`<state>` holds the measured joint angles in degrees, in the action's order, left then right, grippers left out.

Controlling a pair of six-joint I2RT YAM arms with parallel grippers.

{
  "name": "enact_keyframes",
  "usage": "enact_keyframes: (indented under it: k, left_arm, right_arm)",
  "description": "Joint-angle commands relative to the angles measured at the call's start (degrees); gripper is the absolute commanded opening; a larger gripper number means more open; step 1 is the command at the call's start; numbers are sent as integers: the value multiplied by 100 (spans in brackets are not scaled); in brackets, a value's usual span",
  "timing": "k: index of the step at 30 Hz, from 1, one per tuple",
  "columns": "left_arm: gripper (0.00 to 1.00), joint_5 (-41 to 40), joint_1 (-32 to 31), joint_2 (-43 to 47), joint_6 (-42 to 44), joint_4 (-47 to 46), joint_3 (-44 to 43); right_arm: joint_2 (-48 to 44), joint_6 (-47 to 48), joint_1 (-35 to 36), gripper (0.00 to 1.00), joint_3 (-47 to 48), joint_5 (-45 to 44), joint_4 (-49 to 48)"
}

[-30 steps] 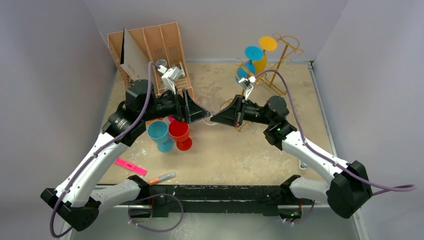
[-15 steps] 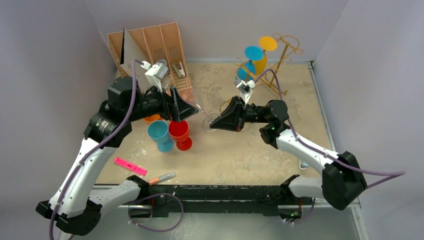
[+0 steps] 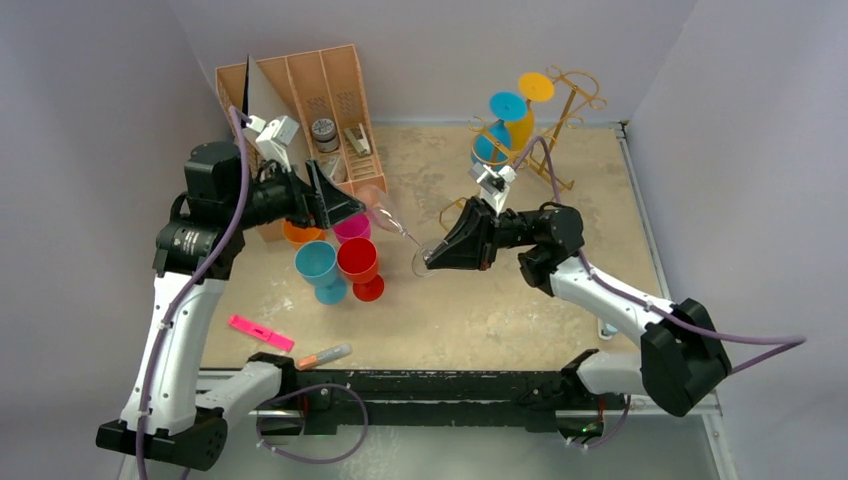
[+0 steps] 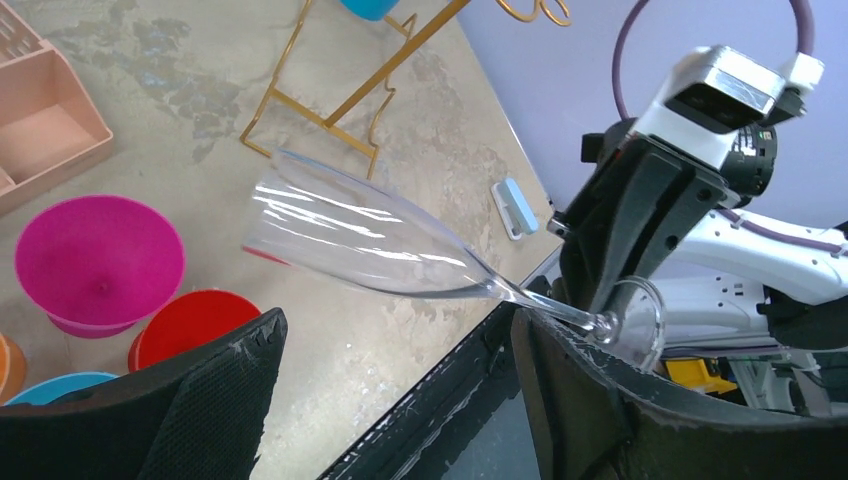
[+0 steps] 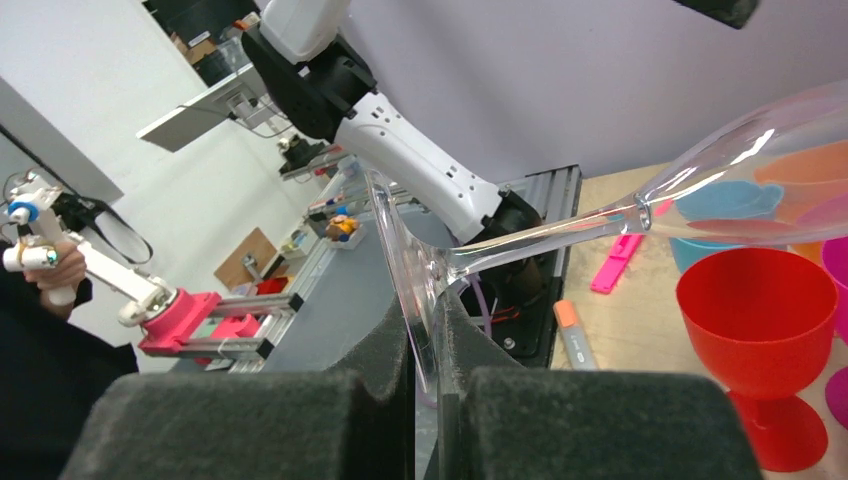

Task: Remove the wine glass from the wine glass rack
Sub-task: Place the wine glass at the center of the board.

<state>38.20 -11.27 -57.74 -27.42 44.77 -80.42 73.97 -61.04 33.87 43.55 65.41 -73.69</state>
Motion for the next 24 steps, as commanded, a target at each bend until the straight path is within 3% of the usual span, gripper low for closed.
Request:
enact_keyframes:
  k: [1,9,13,24]
  left_arm:
    - [81,997,542,-89,46,-190,-137]
    - [81,2651,1294,-215,-672,-1366,333]
    - [81,3499,1362,-264,-1034,-2189,709]
    - [77,4127,1364,-531,-1862,-3798,1042]
  right_arm:
    - [-312,-236,28,0,254,253,-549]
    - [-680,-202,28,0,273,472,-761]
    - [-814,-252,25,0,339,579,-761]
    - [-1128,-385,32,0,480,613,-763]
